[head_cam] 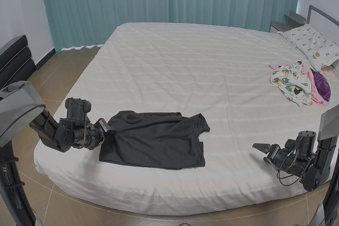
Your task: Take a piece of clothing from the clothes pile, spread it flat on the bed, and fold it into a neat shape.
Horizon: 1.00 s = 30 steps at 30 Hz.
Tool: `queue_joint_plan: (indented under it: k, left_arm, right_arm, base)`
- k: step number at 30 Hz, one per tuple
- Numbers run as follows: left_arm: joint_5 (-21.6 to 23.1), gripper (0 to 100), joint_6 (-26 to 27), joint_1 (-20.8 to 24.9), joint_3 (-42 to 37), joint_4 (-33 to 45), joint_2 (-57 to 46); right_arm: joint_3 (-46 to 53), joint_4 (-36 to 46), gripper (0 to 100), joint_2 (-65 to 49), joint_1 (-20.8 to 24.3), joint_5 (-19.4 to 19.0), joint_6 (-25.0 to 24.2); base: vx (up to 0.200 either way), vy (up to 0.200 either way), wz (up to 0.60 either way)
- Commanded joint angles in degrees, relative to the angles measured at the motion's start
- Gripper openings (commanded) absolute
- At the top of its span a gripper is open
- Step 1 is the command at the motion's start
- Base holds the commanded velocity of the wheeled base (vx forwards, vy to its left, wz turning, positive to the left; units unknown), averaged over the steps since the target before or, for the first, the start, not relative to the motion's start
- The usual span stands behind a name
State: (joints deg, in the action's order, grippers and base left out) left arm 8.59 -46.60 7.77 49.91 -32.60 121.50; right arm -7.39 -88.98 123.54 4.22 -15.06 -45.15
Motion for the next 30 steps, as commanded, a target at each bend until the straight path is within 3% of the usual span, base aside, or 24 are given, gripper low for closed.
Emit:
queue_joint_plan:
  k: [1, 5, 8, 11, 15, 16, 23, 30]
  left_arm:
    - [0.02, 100, -0.24, -0.29, -0.78, 0.08, -1.27]
    - [0.11, 100, -0.42, -2.32, -1.92, 0.17, -3.64]
    - [0.63, 100, -1.91, -5.74, -4.56, 0.08, -6.45]
    - [0.99, 100, -3.67, -6.71, -7.11, -0.19, -7.33]
    - [2.83, 100, -5.34, -7.85, -10.09, -0.27, -8.39]
    - [5.38, 100, -6.83, -8.29, -11.41, -0.27, -8.74]
    - [6.61, 100, -7.54, -8.38, -13.35, -0.27, -9.18]
    - [6.61, 100, -8.5, -8.29, -13.52, -0.27, -9.27]
  right_arm:
    - [-0.43, -0.67, 100, -0.23, 0.53, -0.06, -0.11]
    - [-1.84, -0.67, 100, -0.84, 3.16, 0.38, -0.11]
    - [-5.18, -0.67, 100, -0.05, 10.37, 0.82, -0.11]
    - [-8.7, -0.05, 100, 0.91, 14.77, 2.66, 0.15]
    - [-16.43, 5.4, 100, 2.76, 19.51, 4.51, 0.51]
    - [-21.26, 11.2, 100, 3.29, 21.8, 4.86, 0.51]
    - [-32.87, 23.76, 100, 6.54, 25.93, 5.56, 1.82]
    - [-36.82, 27.1, 100, 8.03, 28.65, 5.65, 6.31]
  base:
    - [0.0, 0.0, 0.0]
    - [0.0, 0.0, 0.0]
    - [0.0, 0.0, 0.0]
    - [0.0, 0.0, 0.0]
    - [0.0, 0.0, 0.0]
    - [0.0, 0.0, 0.0]
    - [0.0, 0.0, 0.0]
    - [0.0, 0.0, 0.0]
